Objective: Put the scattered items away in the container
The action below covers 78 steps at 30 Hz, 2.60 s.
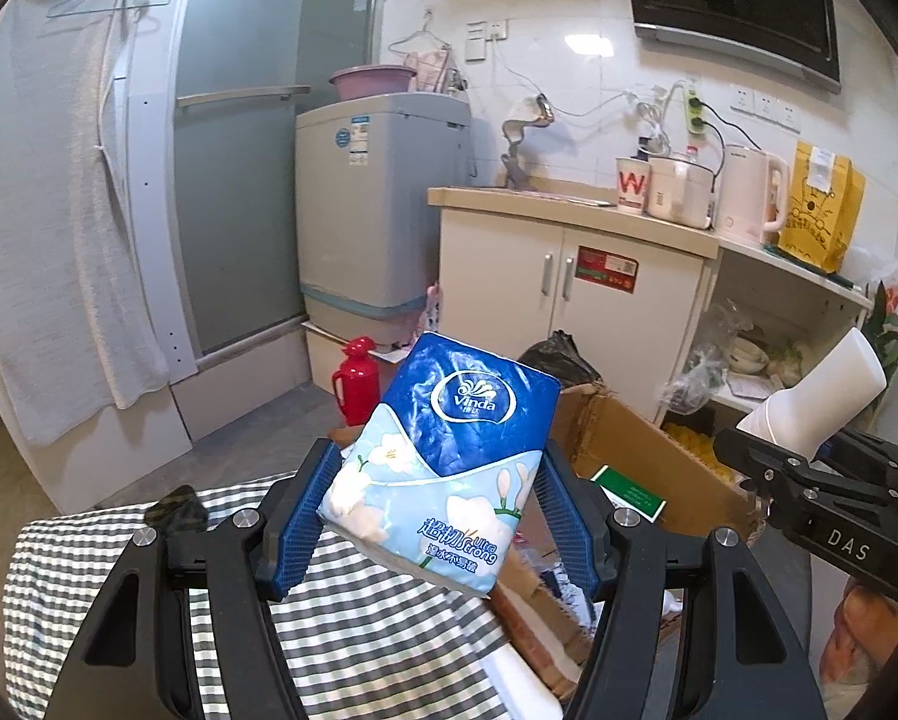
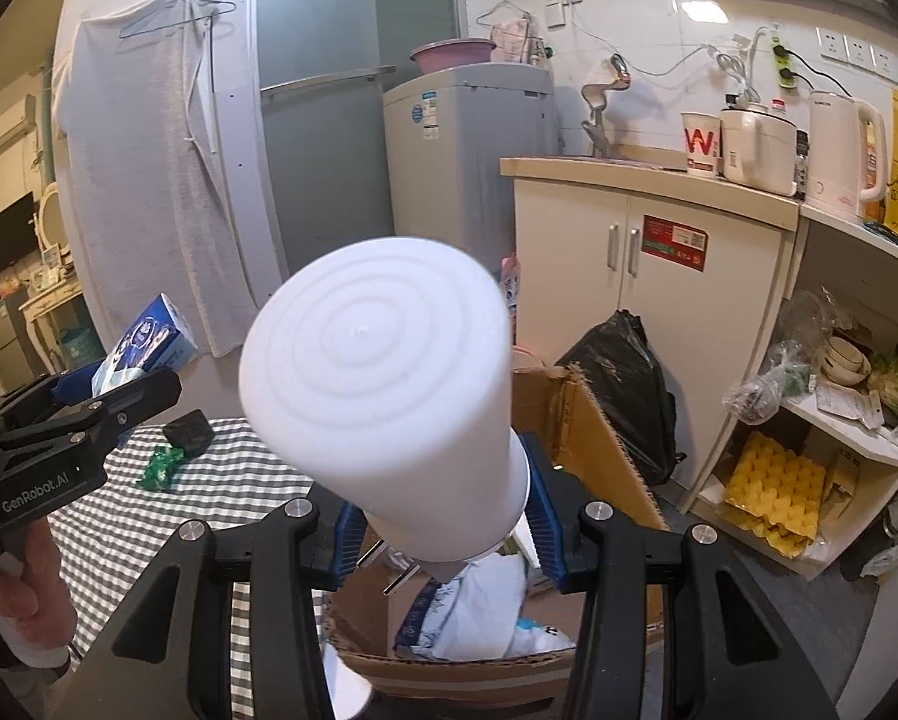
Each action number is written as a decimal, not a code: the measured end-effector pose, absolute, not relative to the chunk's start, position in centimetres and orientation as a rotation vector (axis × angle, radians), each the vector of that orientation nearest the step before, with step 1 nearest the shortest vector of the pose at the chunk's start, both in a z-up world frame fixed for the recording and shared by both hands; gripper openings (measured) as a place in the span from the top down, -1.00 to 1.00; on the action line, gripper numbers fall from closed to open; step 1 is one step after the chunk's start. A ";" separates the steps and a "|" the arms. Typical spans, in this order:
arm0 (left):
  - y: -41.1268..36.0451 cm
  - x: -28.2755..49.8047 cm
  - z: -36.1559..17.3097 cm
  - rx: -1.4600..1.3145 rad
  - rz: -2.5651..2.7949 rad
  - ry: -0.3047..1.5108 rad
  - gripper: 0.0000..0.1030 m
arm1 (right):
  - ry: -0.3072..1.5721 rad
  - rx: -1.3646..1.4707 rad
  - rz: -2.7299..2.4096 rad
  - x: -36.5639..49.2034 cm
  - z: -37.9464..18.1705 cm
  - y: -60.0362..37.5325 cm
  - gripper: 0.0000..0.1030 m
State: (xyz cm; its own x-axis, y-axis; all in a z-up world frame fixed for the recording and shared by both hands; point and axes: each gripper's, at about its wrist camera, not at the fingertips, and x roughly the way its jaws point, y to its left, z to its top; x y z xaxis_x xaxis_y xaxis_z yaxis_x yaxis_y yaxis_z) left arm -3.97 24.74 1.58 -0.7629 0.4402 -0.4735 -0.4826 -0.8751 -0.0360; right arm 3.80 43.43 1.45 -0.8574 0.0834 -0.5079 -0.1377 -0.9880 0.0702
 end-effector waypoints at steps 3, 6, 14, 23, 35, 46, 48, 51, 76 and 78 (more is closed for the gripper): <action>25.7 -4.2 1.3 -0.662 2.543 0.130 -0.30 | 0.162 -0.793 2.903 3.8 1.2 44.3 0.12; 26.7 -4.4 1.0 -0.669 2.526 0.140 -0.30 | 0.171 -0.797 2.889 3.7 0.9 45.2 0.12; 29.3 -5.1 0.0 -0.685 2.479 0.159 -0.30 | 0.187 -0.820 2.855 3.3 0.0 47.1 0.12; 32.5 -5.7 -1.5 -0.715 2.416 0.191 -0.30 | 0.208 -0.883 2.823 2.4 -1.9 49.0 0.12; 35.3 -7.9 -3.7 -0.778 2.351 0.214 -0.30 | 0.200 -0.989 2.813 0.2 -4.4 49.7 0.12; 36.9 -10.6 -6.0 -0.874 2.287 0.190 -0.30 | 0.207 -1.132 2.793 -1.7 -7.5 50.2 0.12; 37.2 -11.0 -6.4 -0.891 2.271 0.192 -0.30 | 0.206 -1.156 2.790 -2.1 -8.0 50.2 0.12; 37.9 -11.5 -7.0 -0.915 2.247 0.204 -0.30 | 0.206 -1.193 2.783 -2.6 -8.7 50.2 0.12; 41.1 -14.2 -11.7 -1.153 2.103 0.347 -0.32 | 0.166 -1.472 2.676 -4.9 -12.6 50.2 0.09; 41.2 -14.3 -11.7 -1.155 2.105 0.346 -0.34 | 0.160 -1.462 2.681 -4.7 -12.5 50.1 -0.03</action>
State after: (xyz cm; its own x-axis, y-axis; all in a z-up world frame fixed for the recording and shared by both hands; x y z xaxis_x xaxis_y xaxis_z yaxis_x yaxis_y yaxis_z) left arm -14.25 41.15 -11.68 -0.3572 0.4501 -0.8184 -0.6882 -0.7192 -0.0952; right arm -4.71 50.10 -12.52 -0.5401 0.0234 -0.8413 -0.1231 -0.9911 0.0515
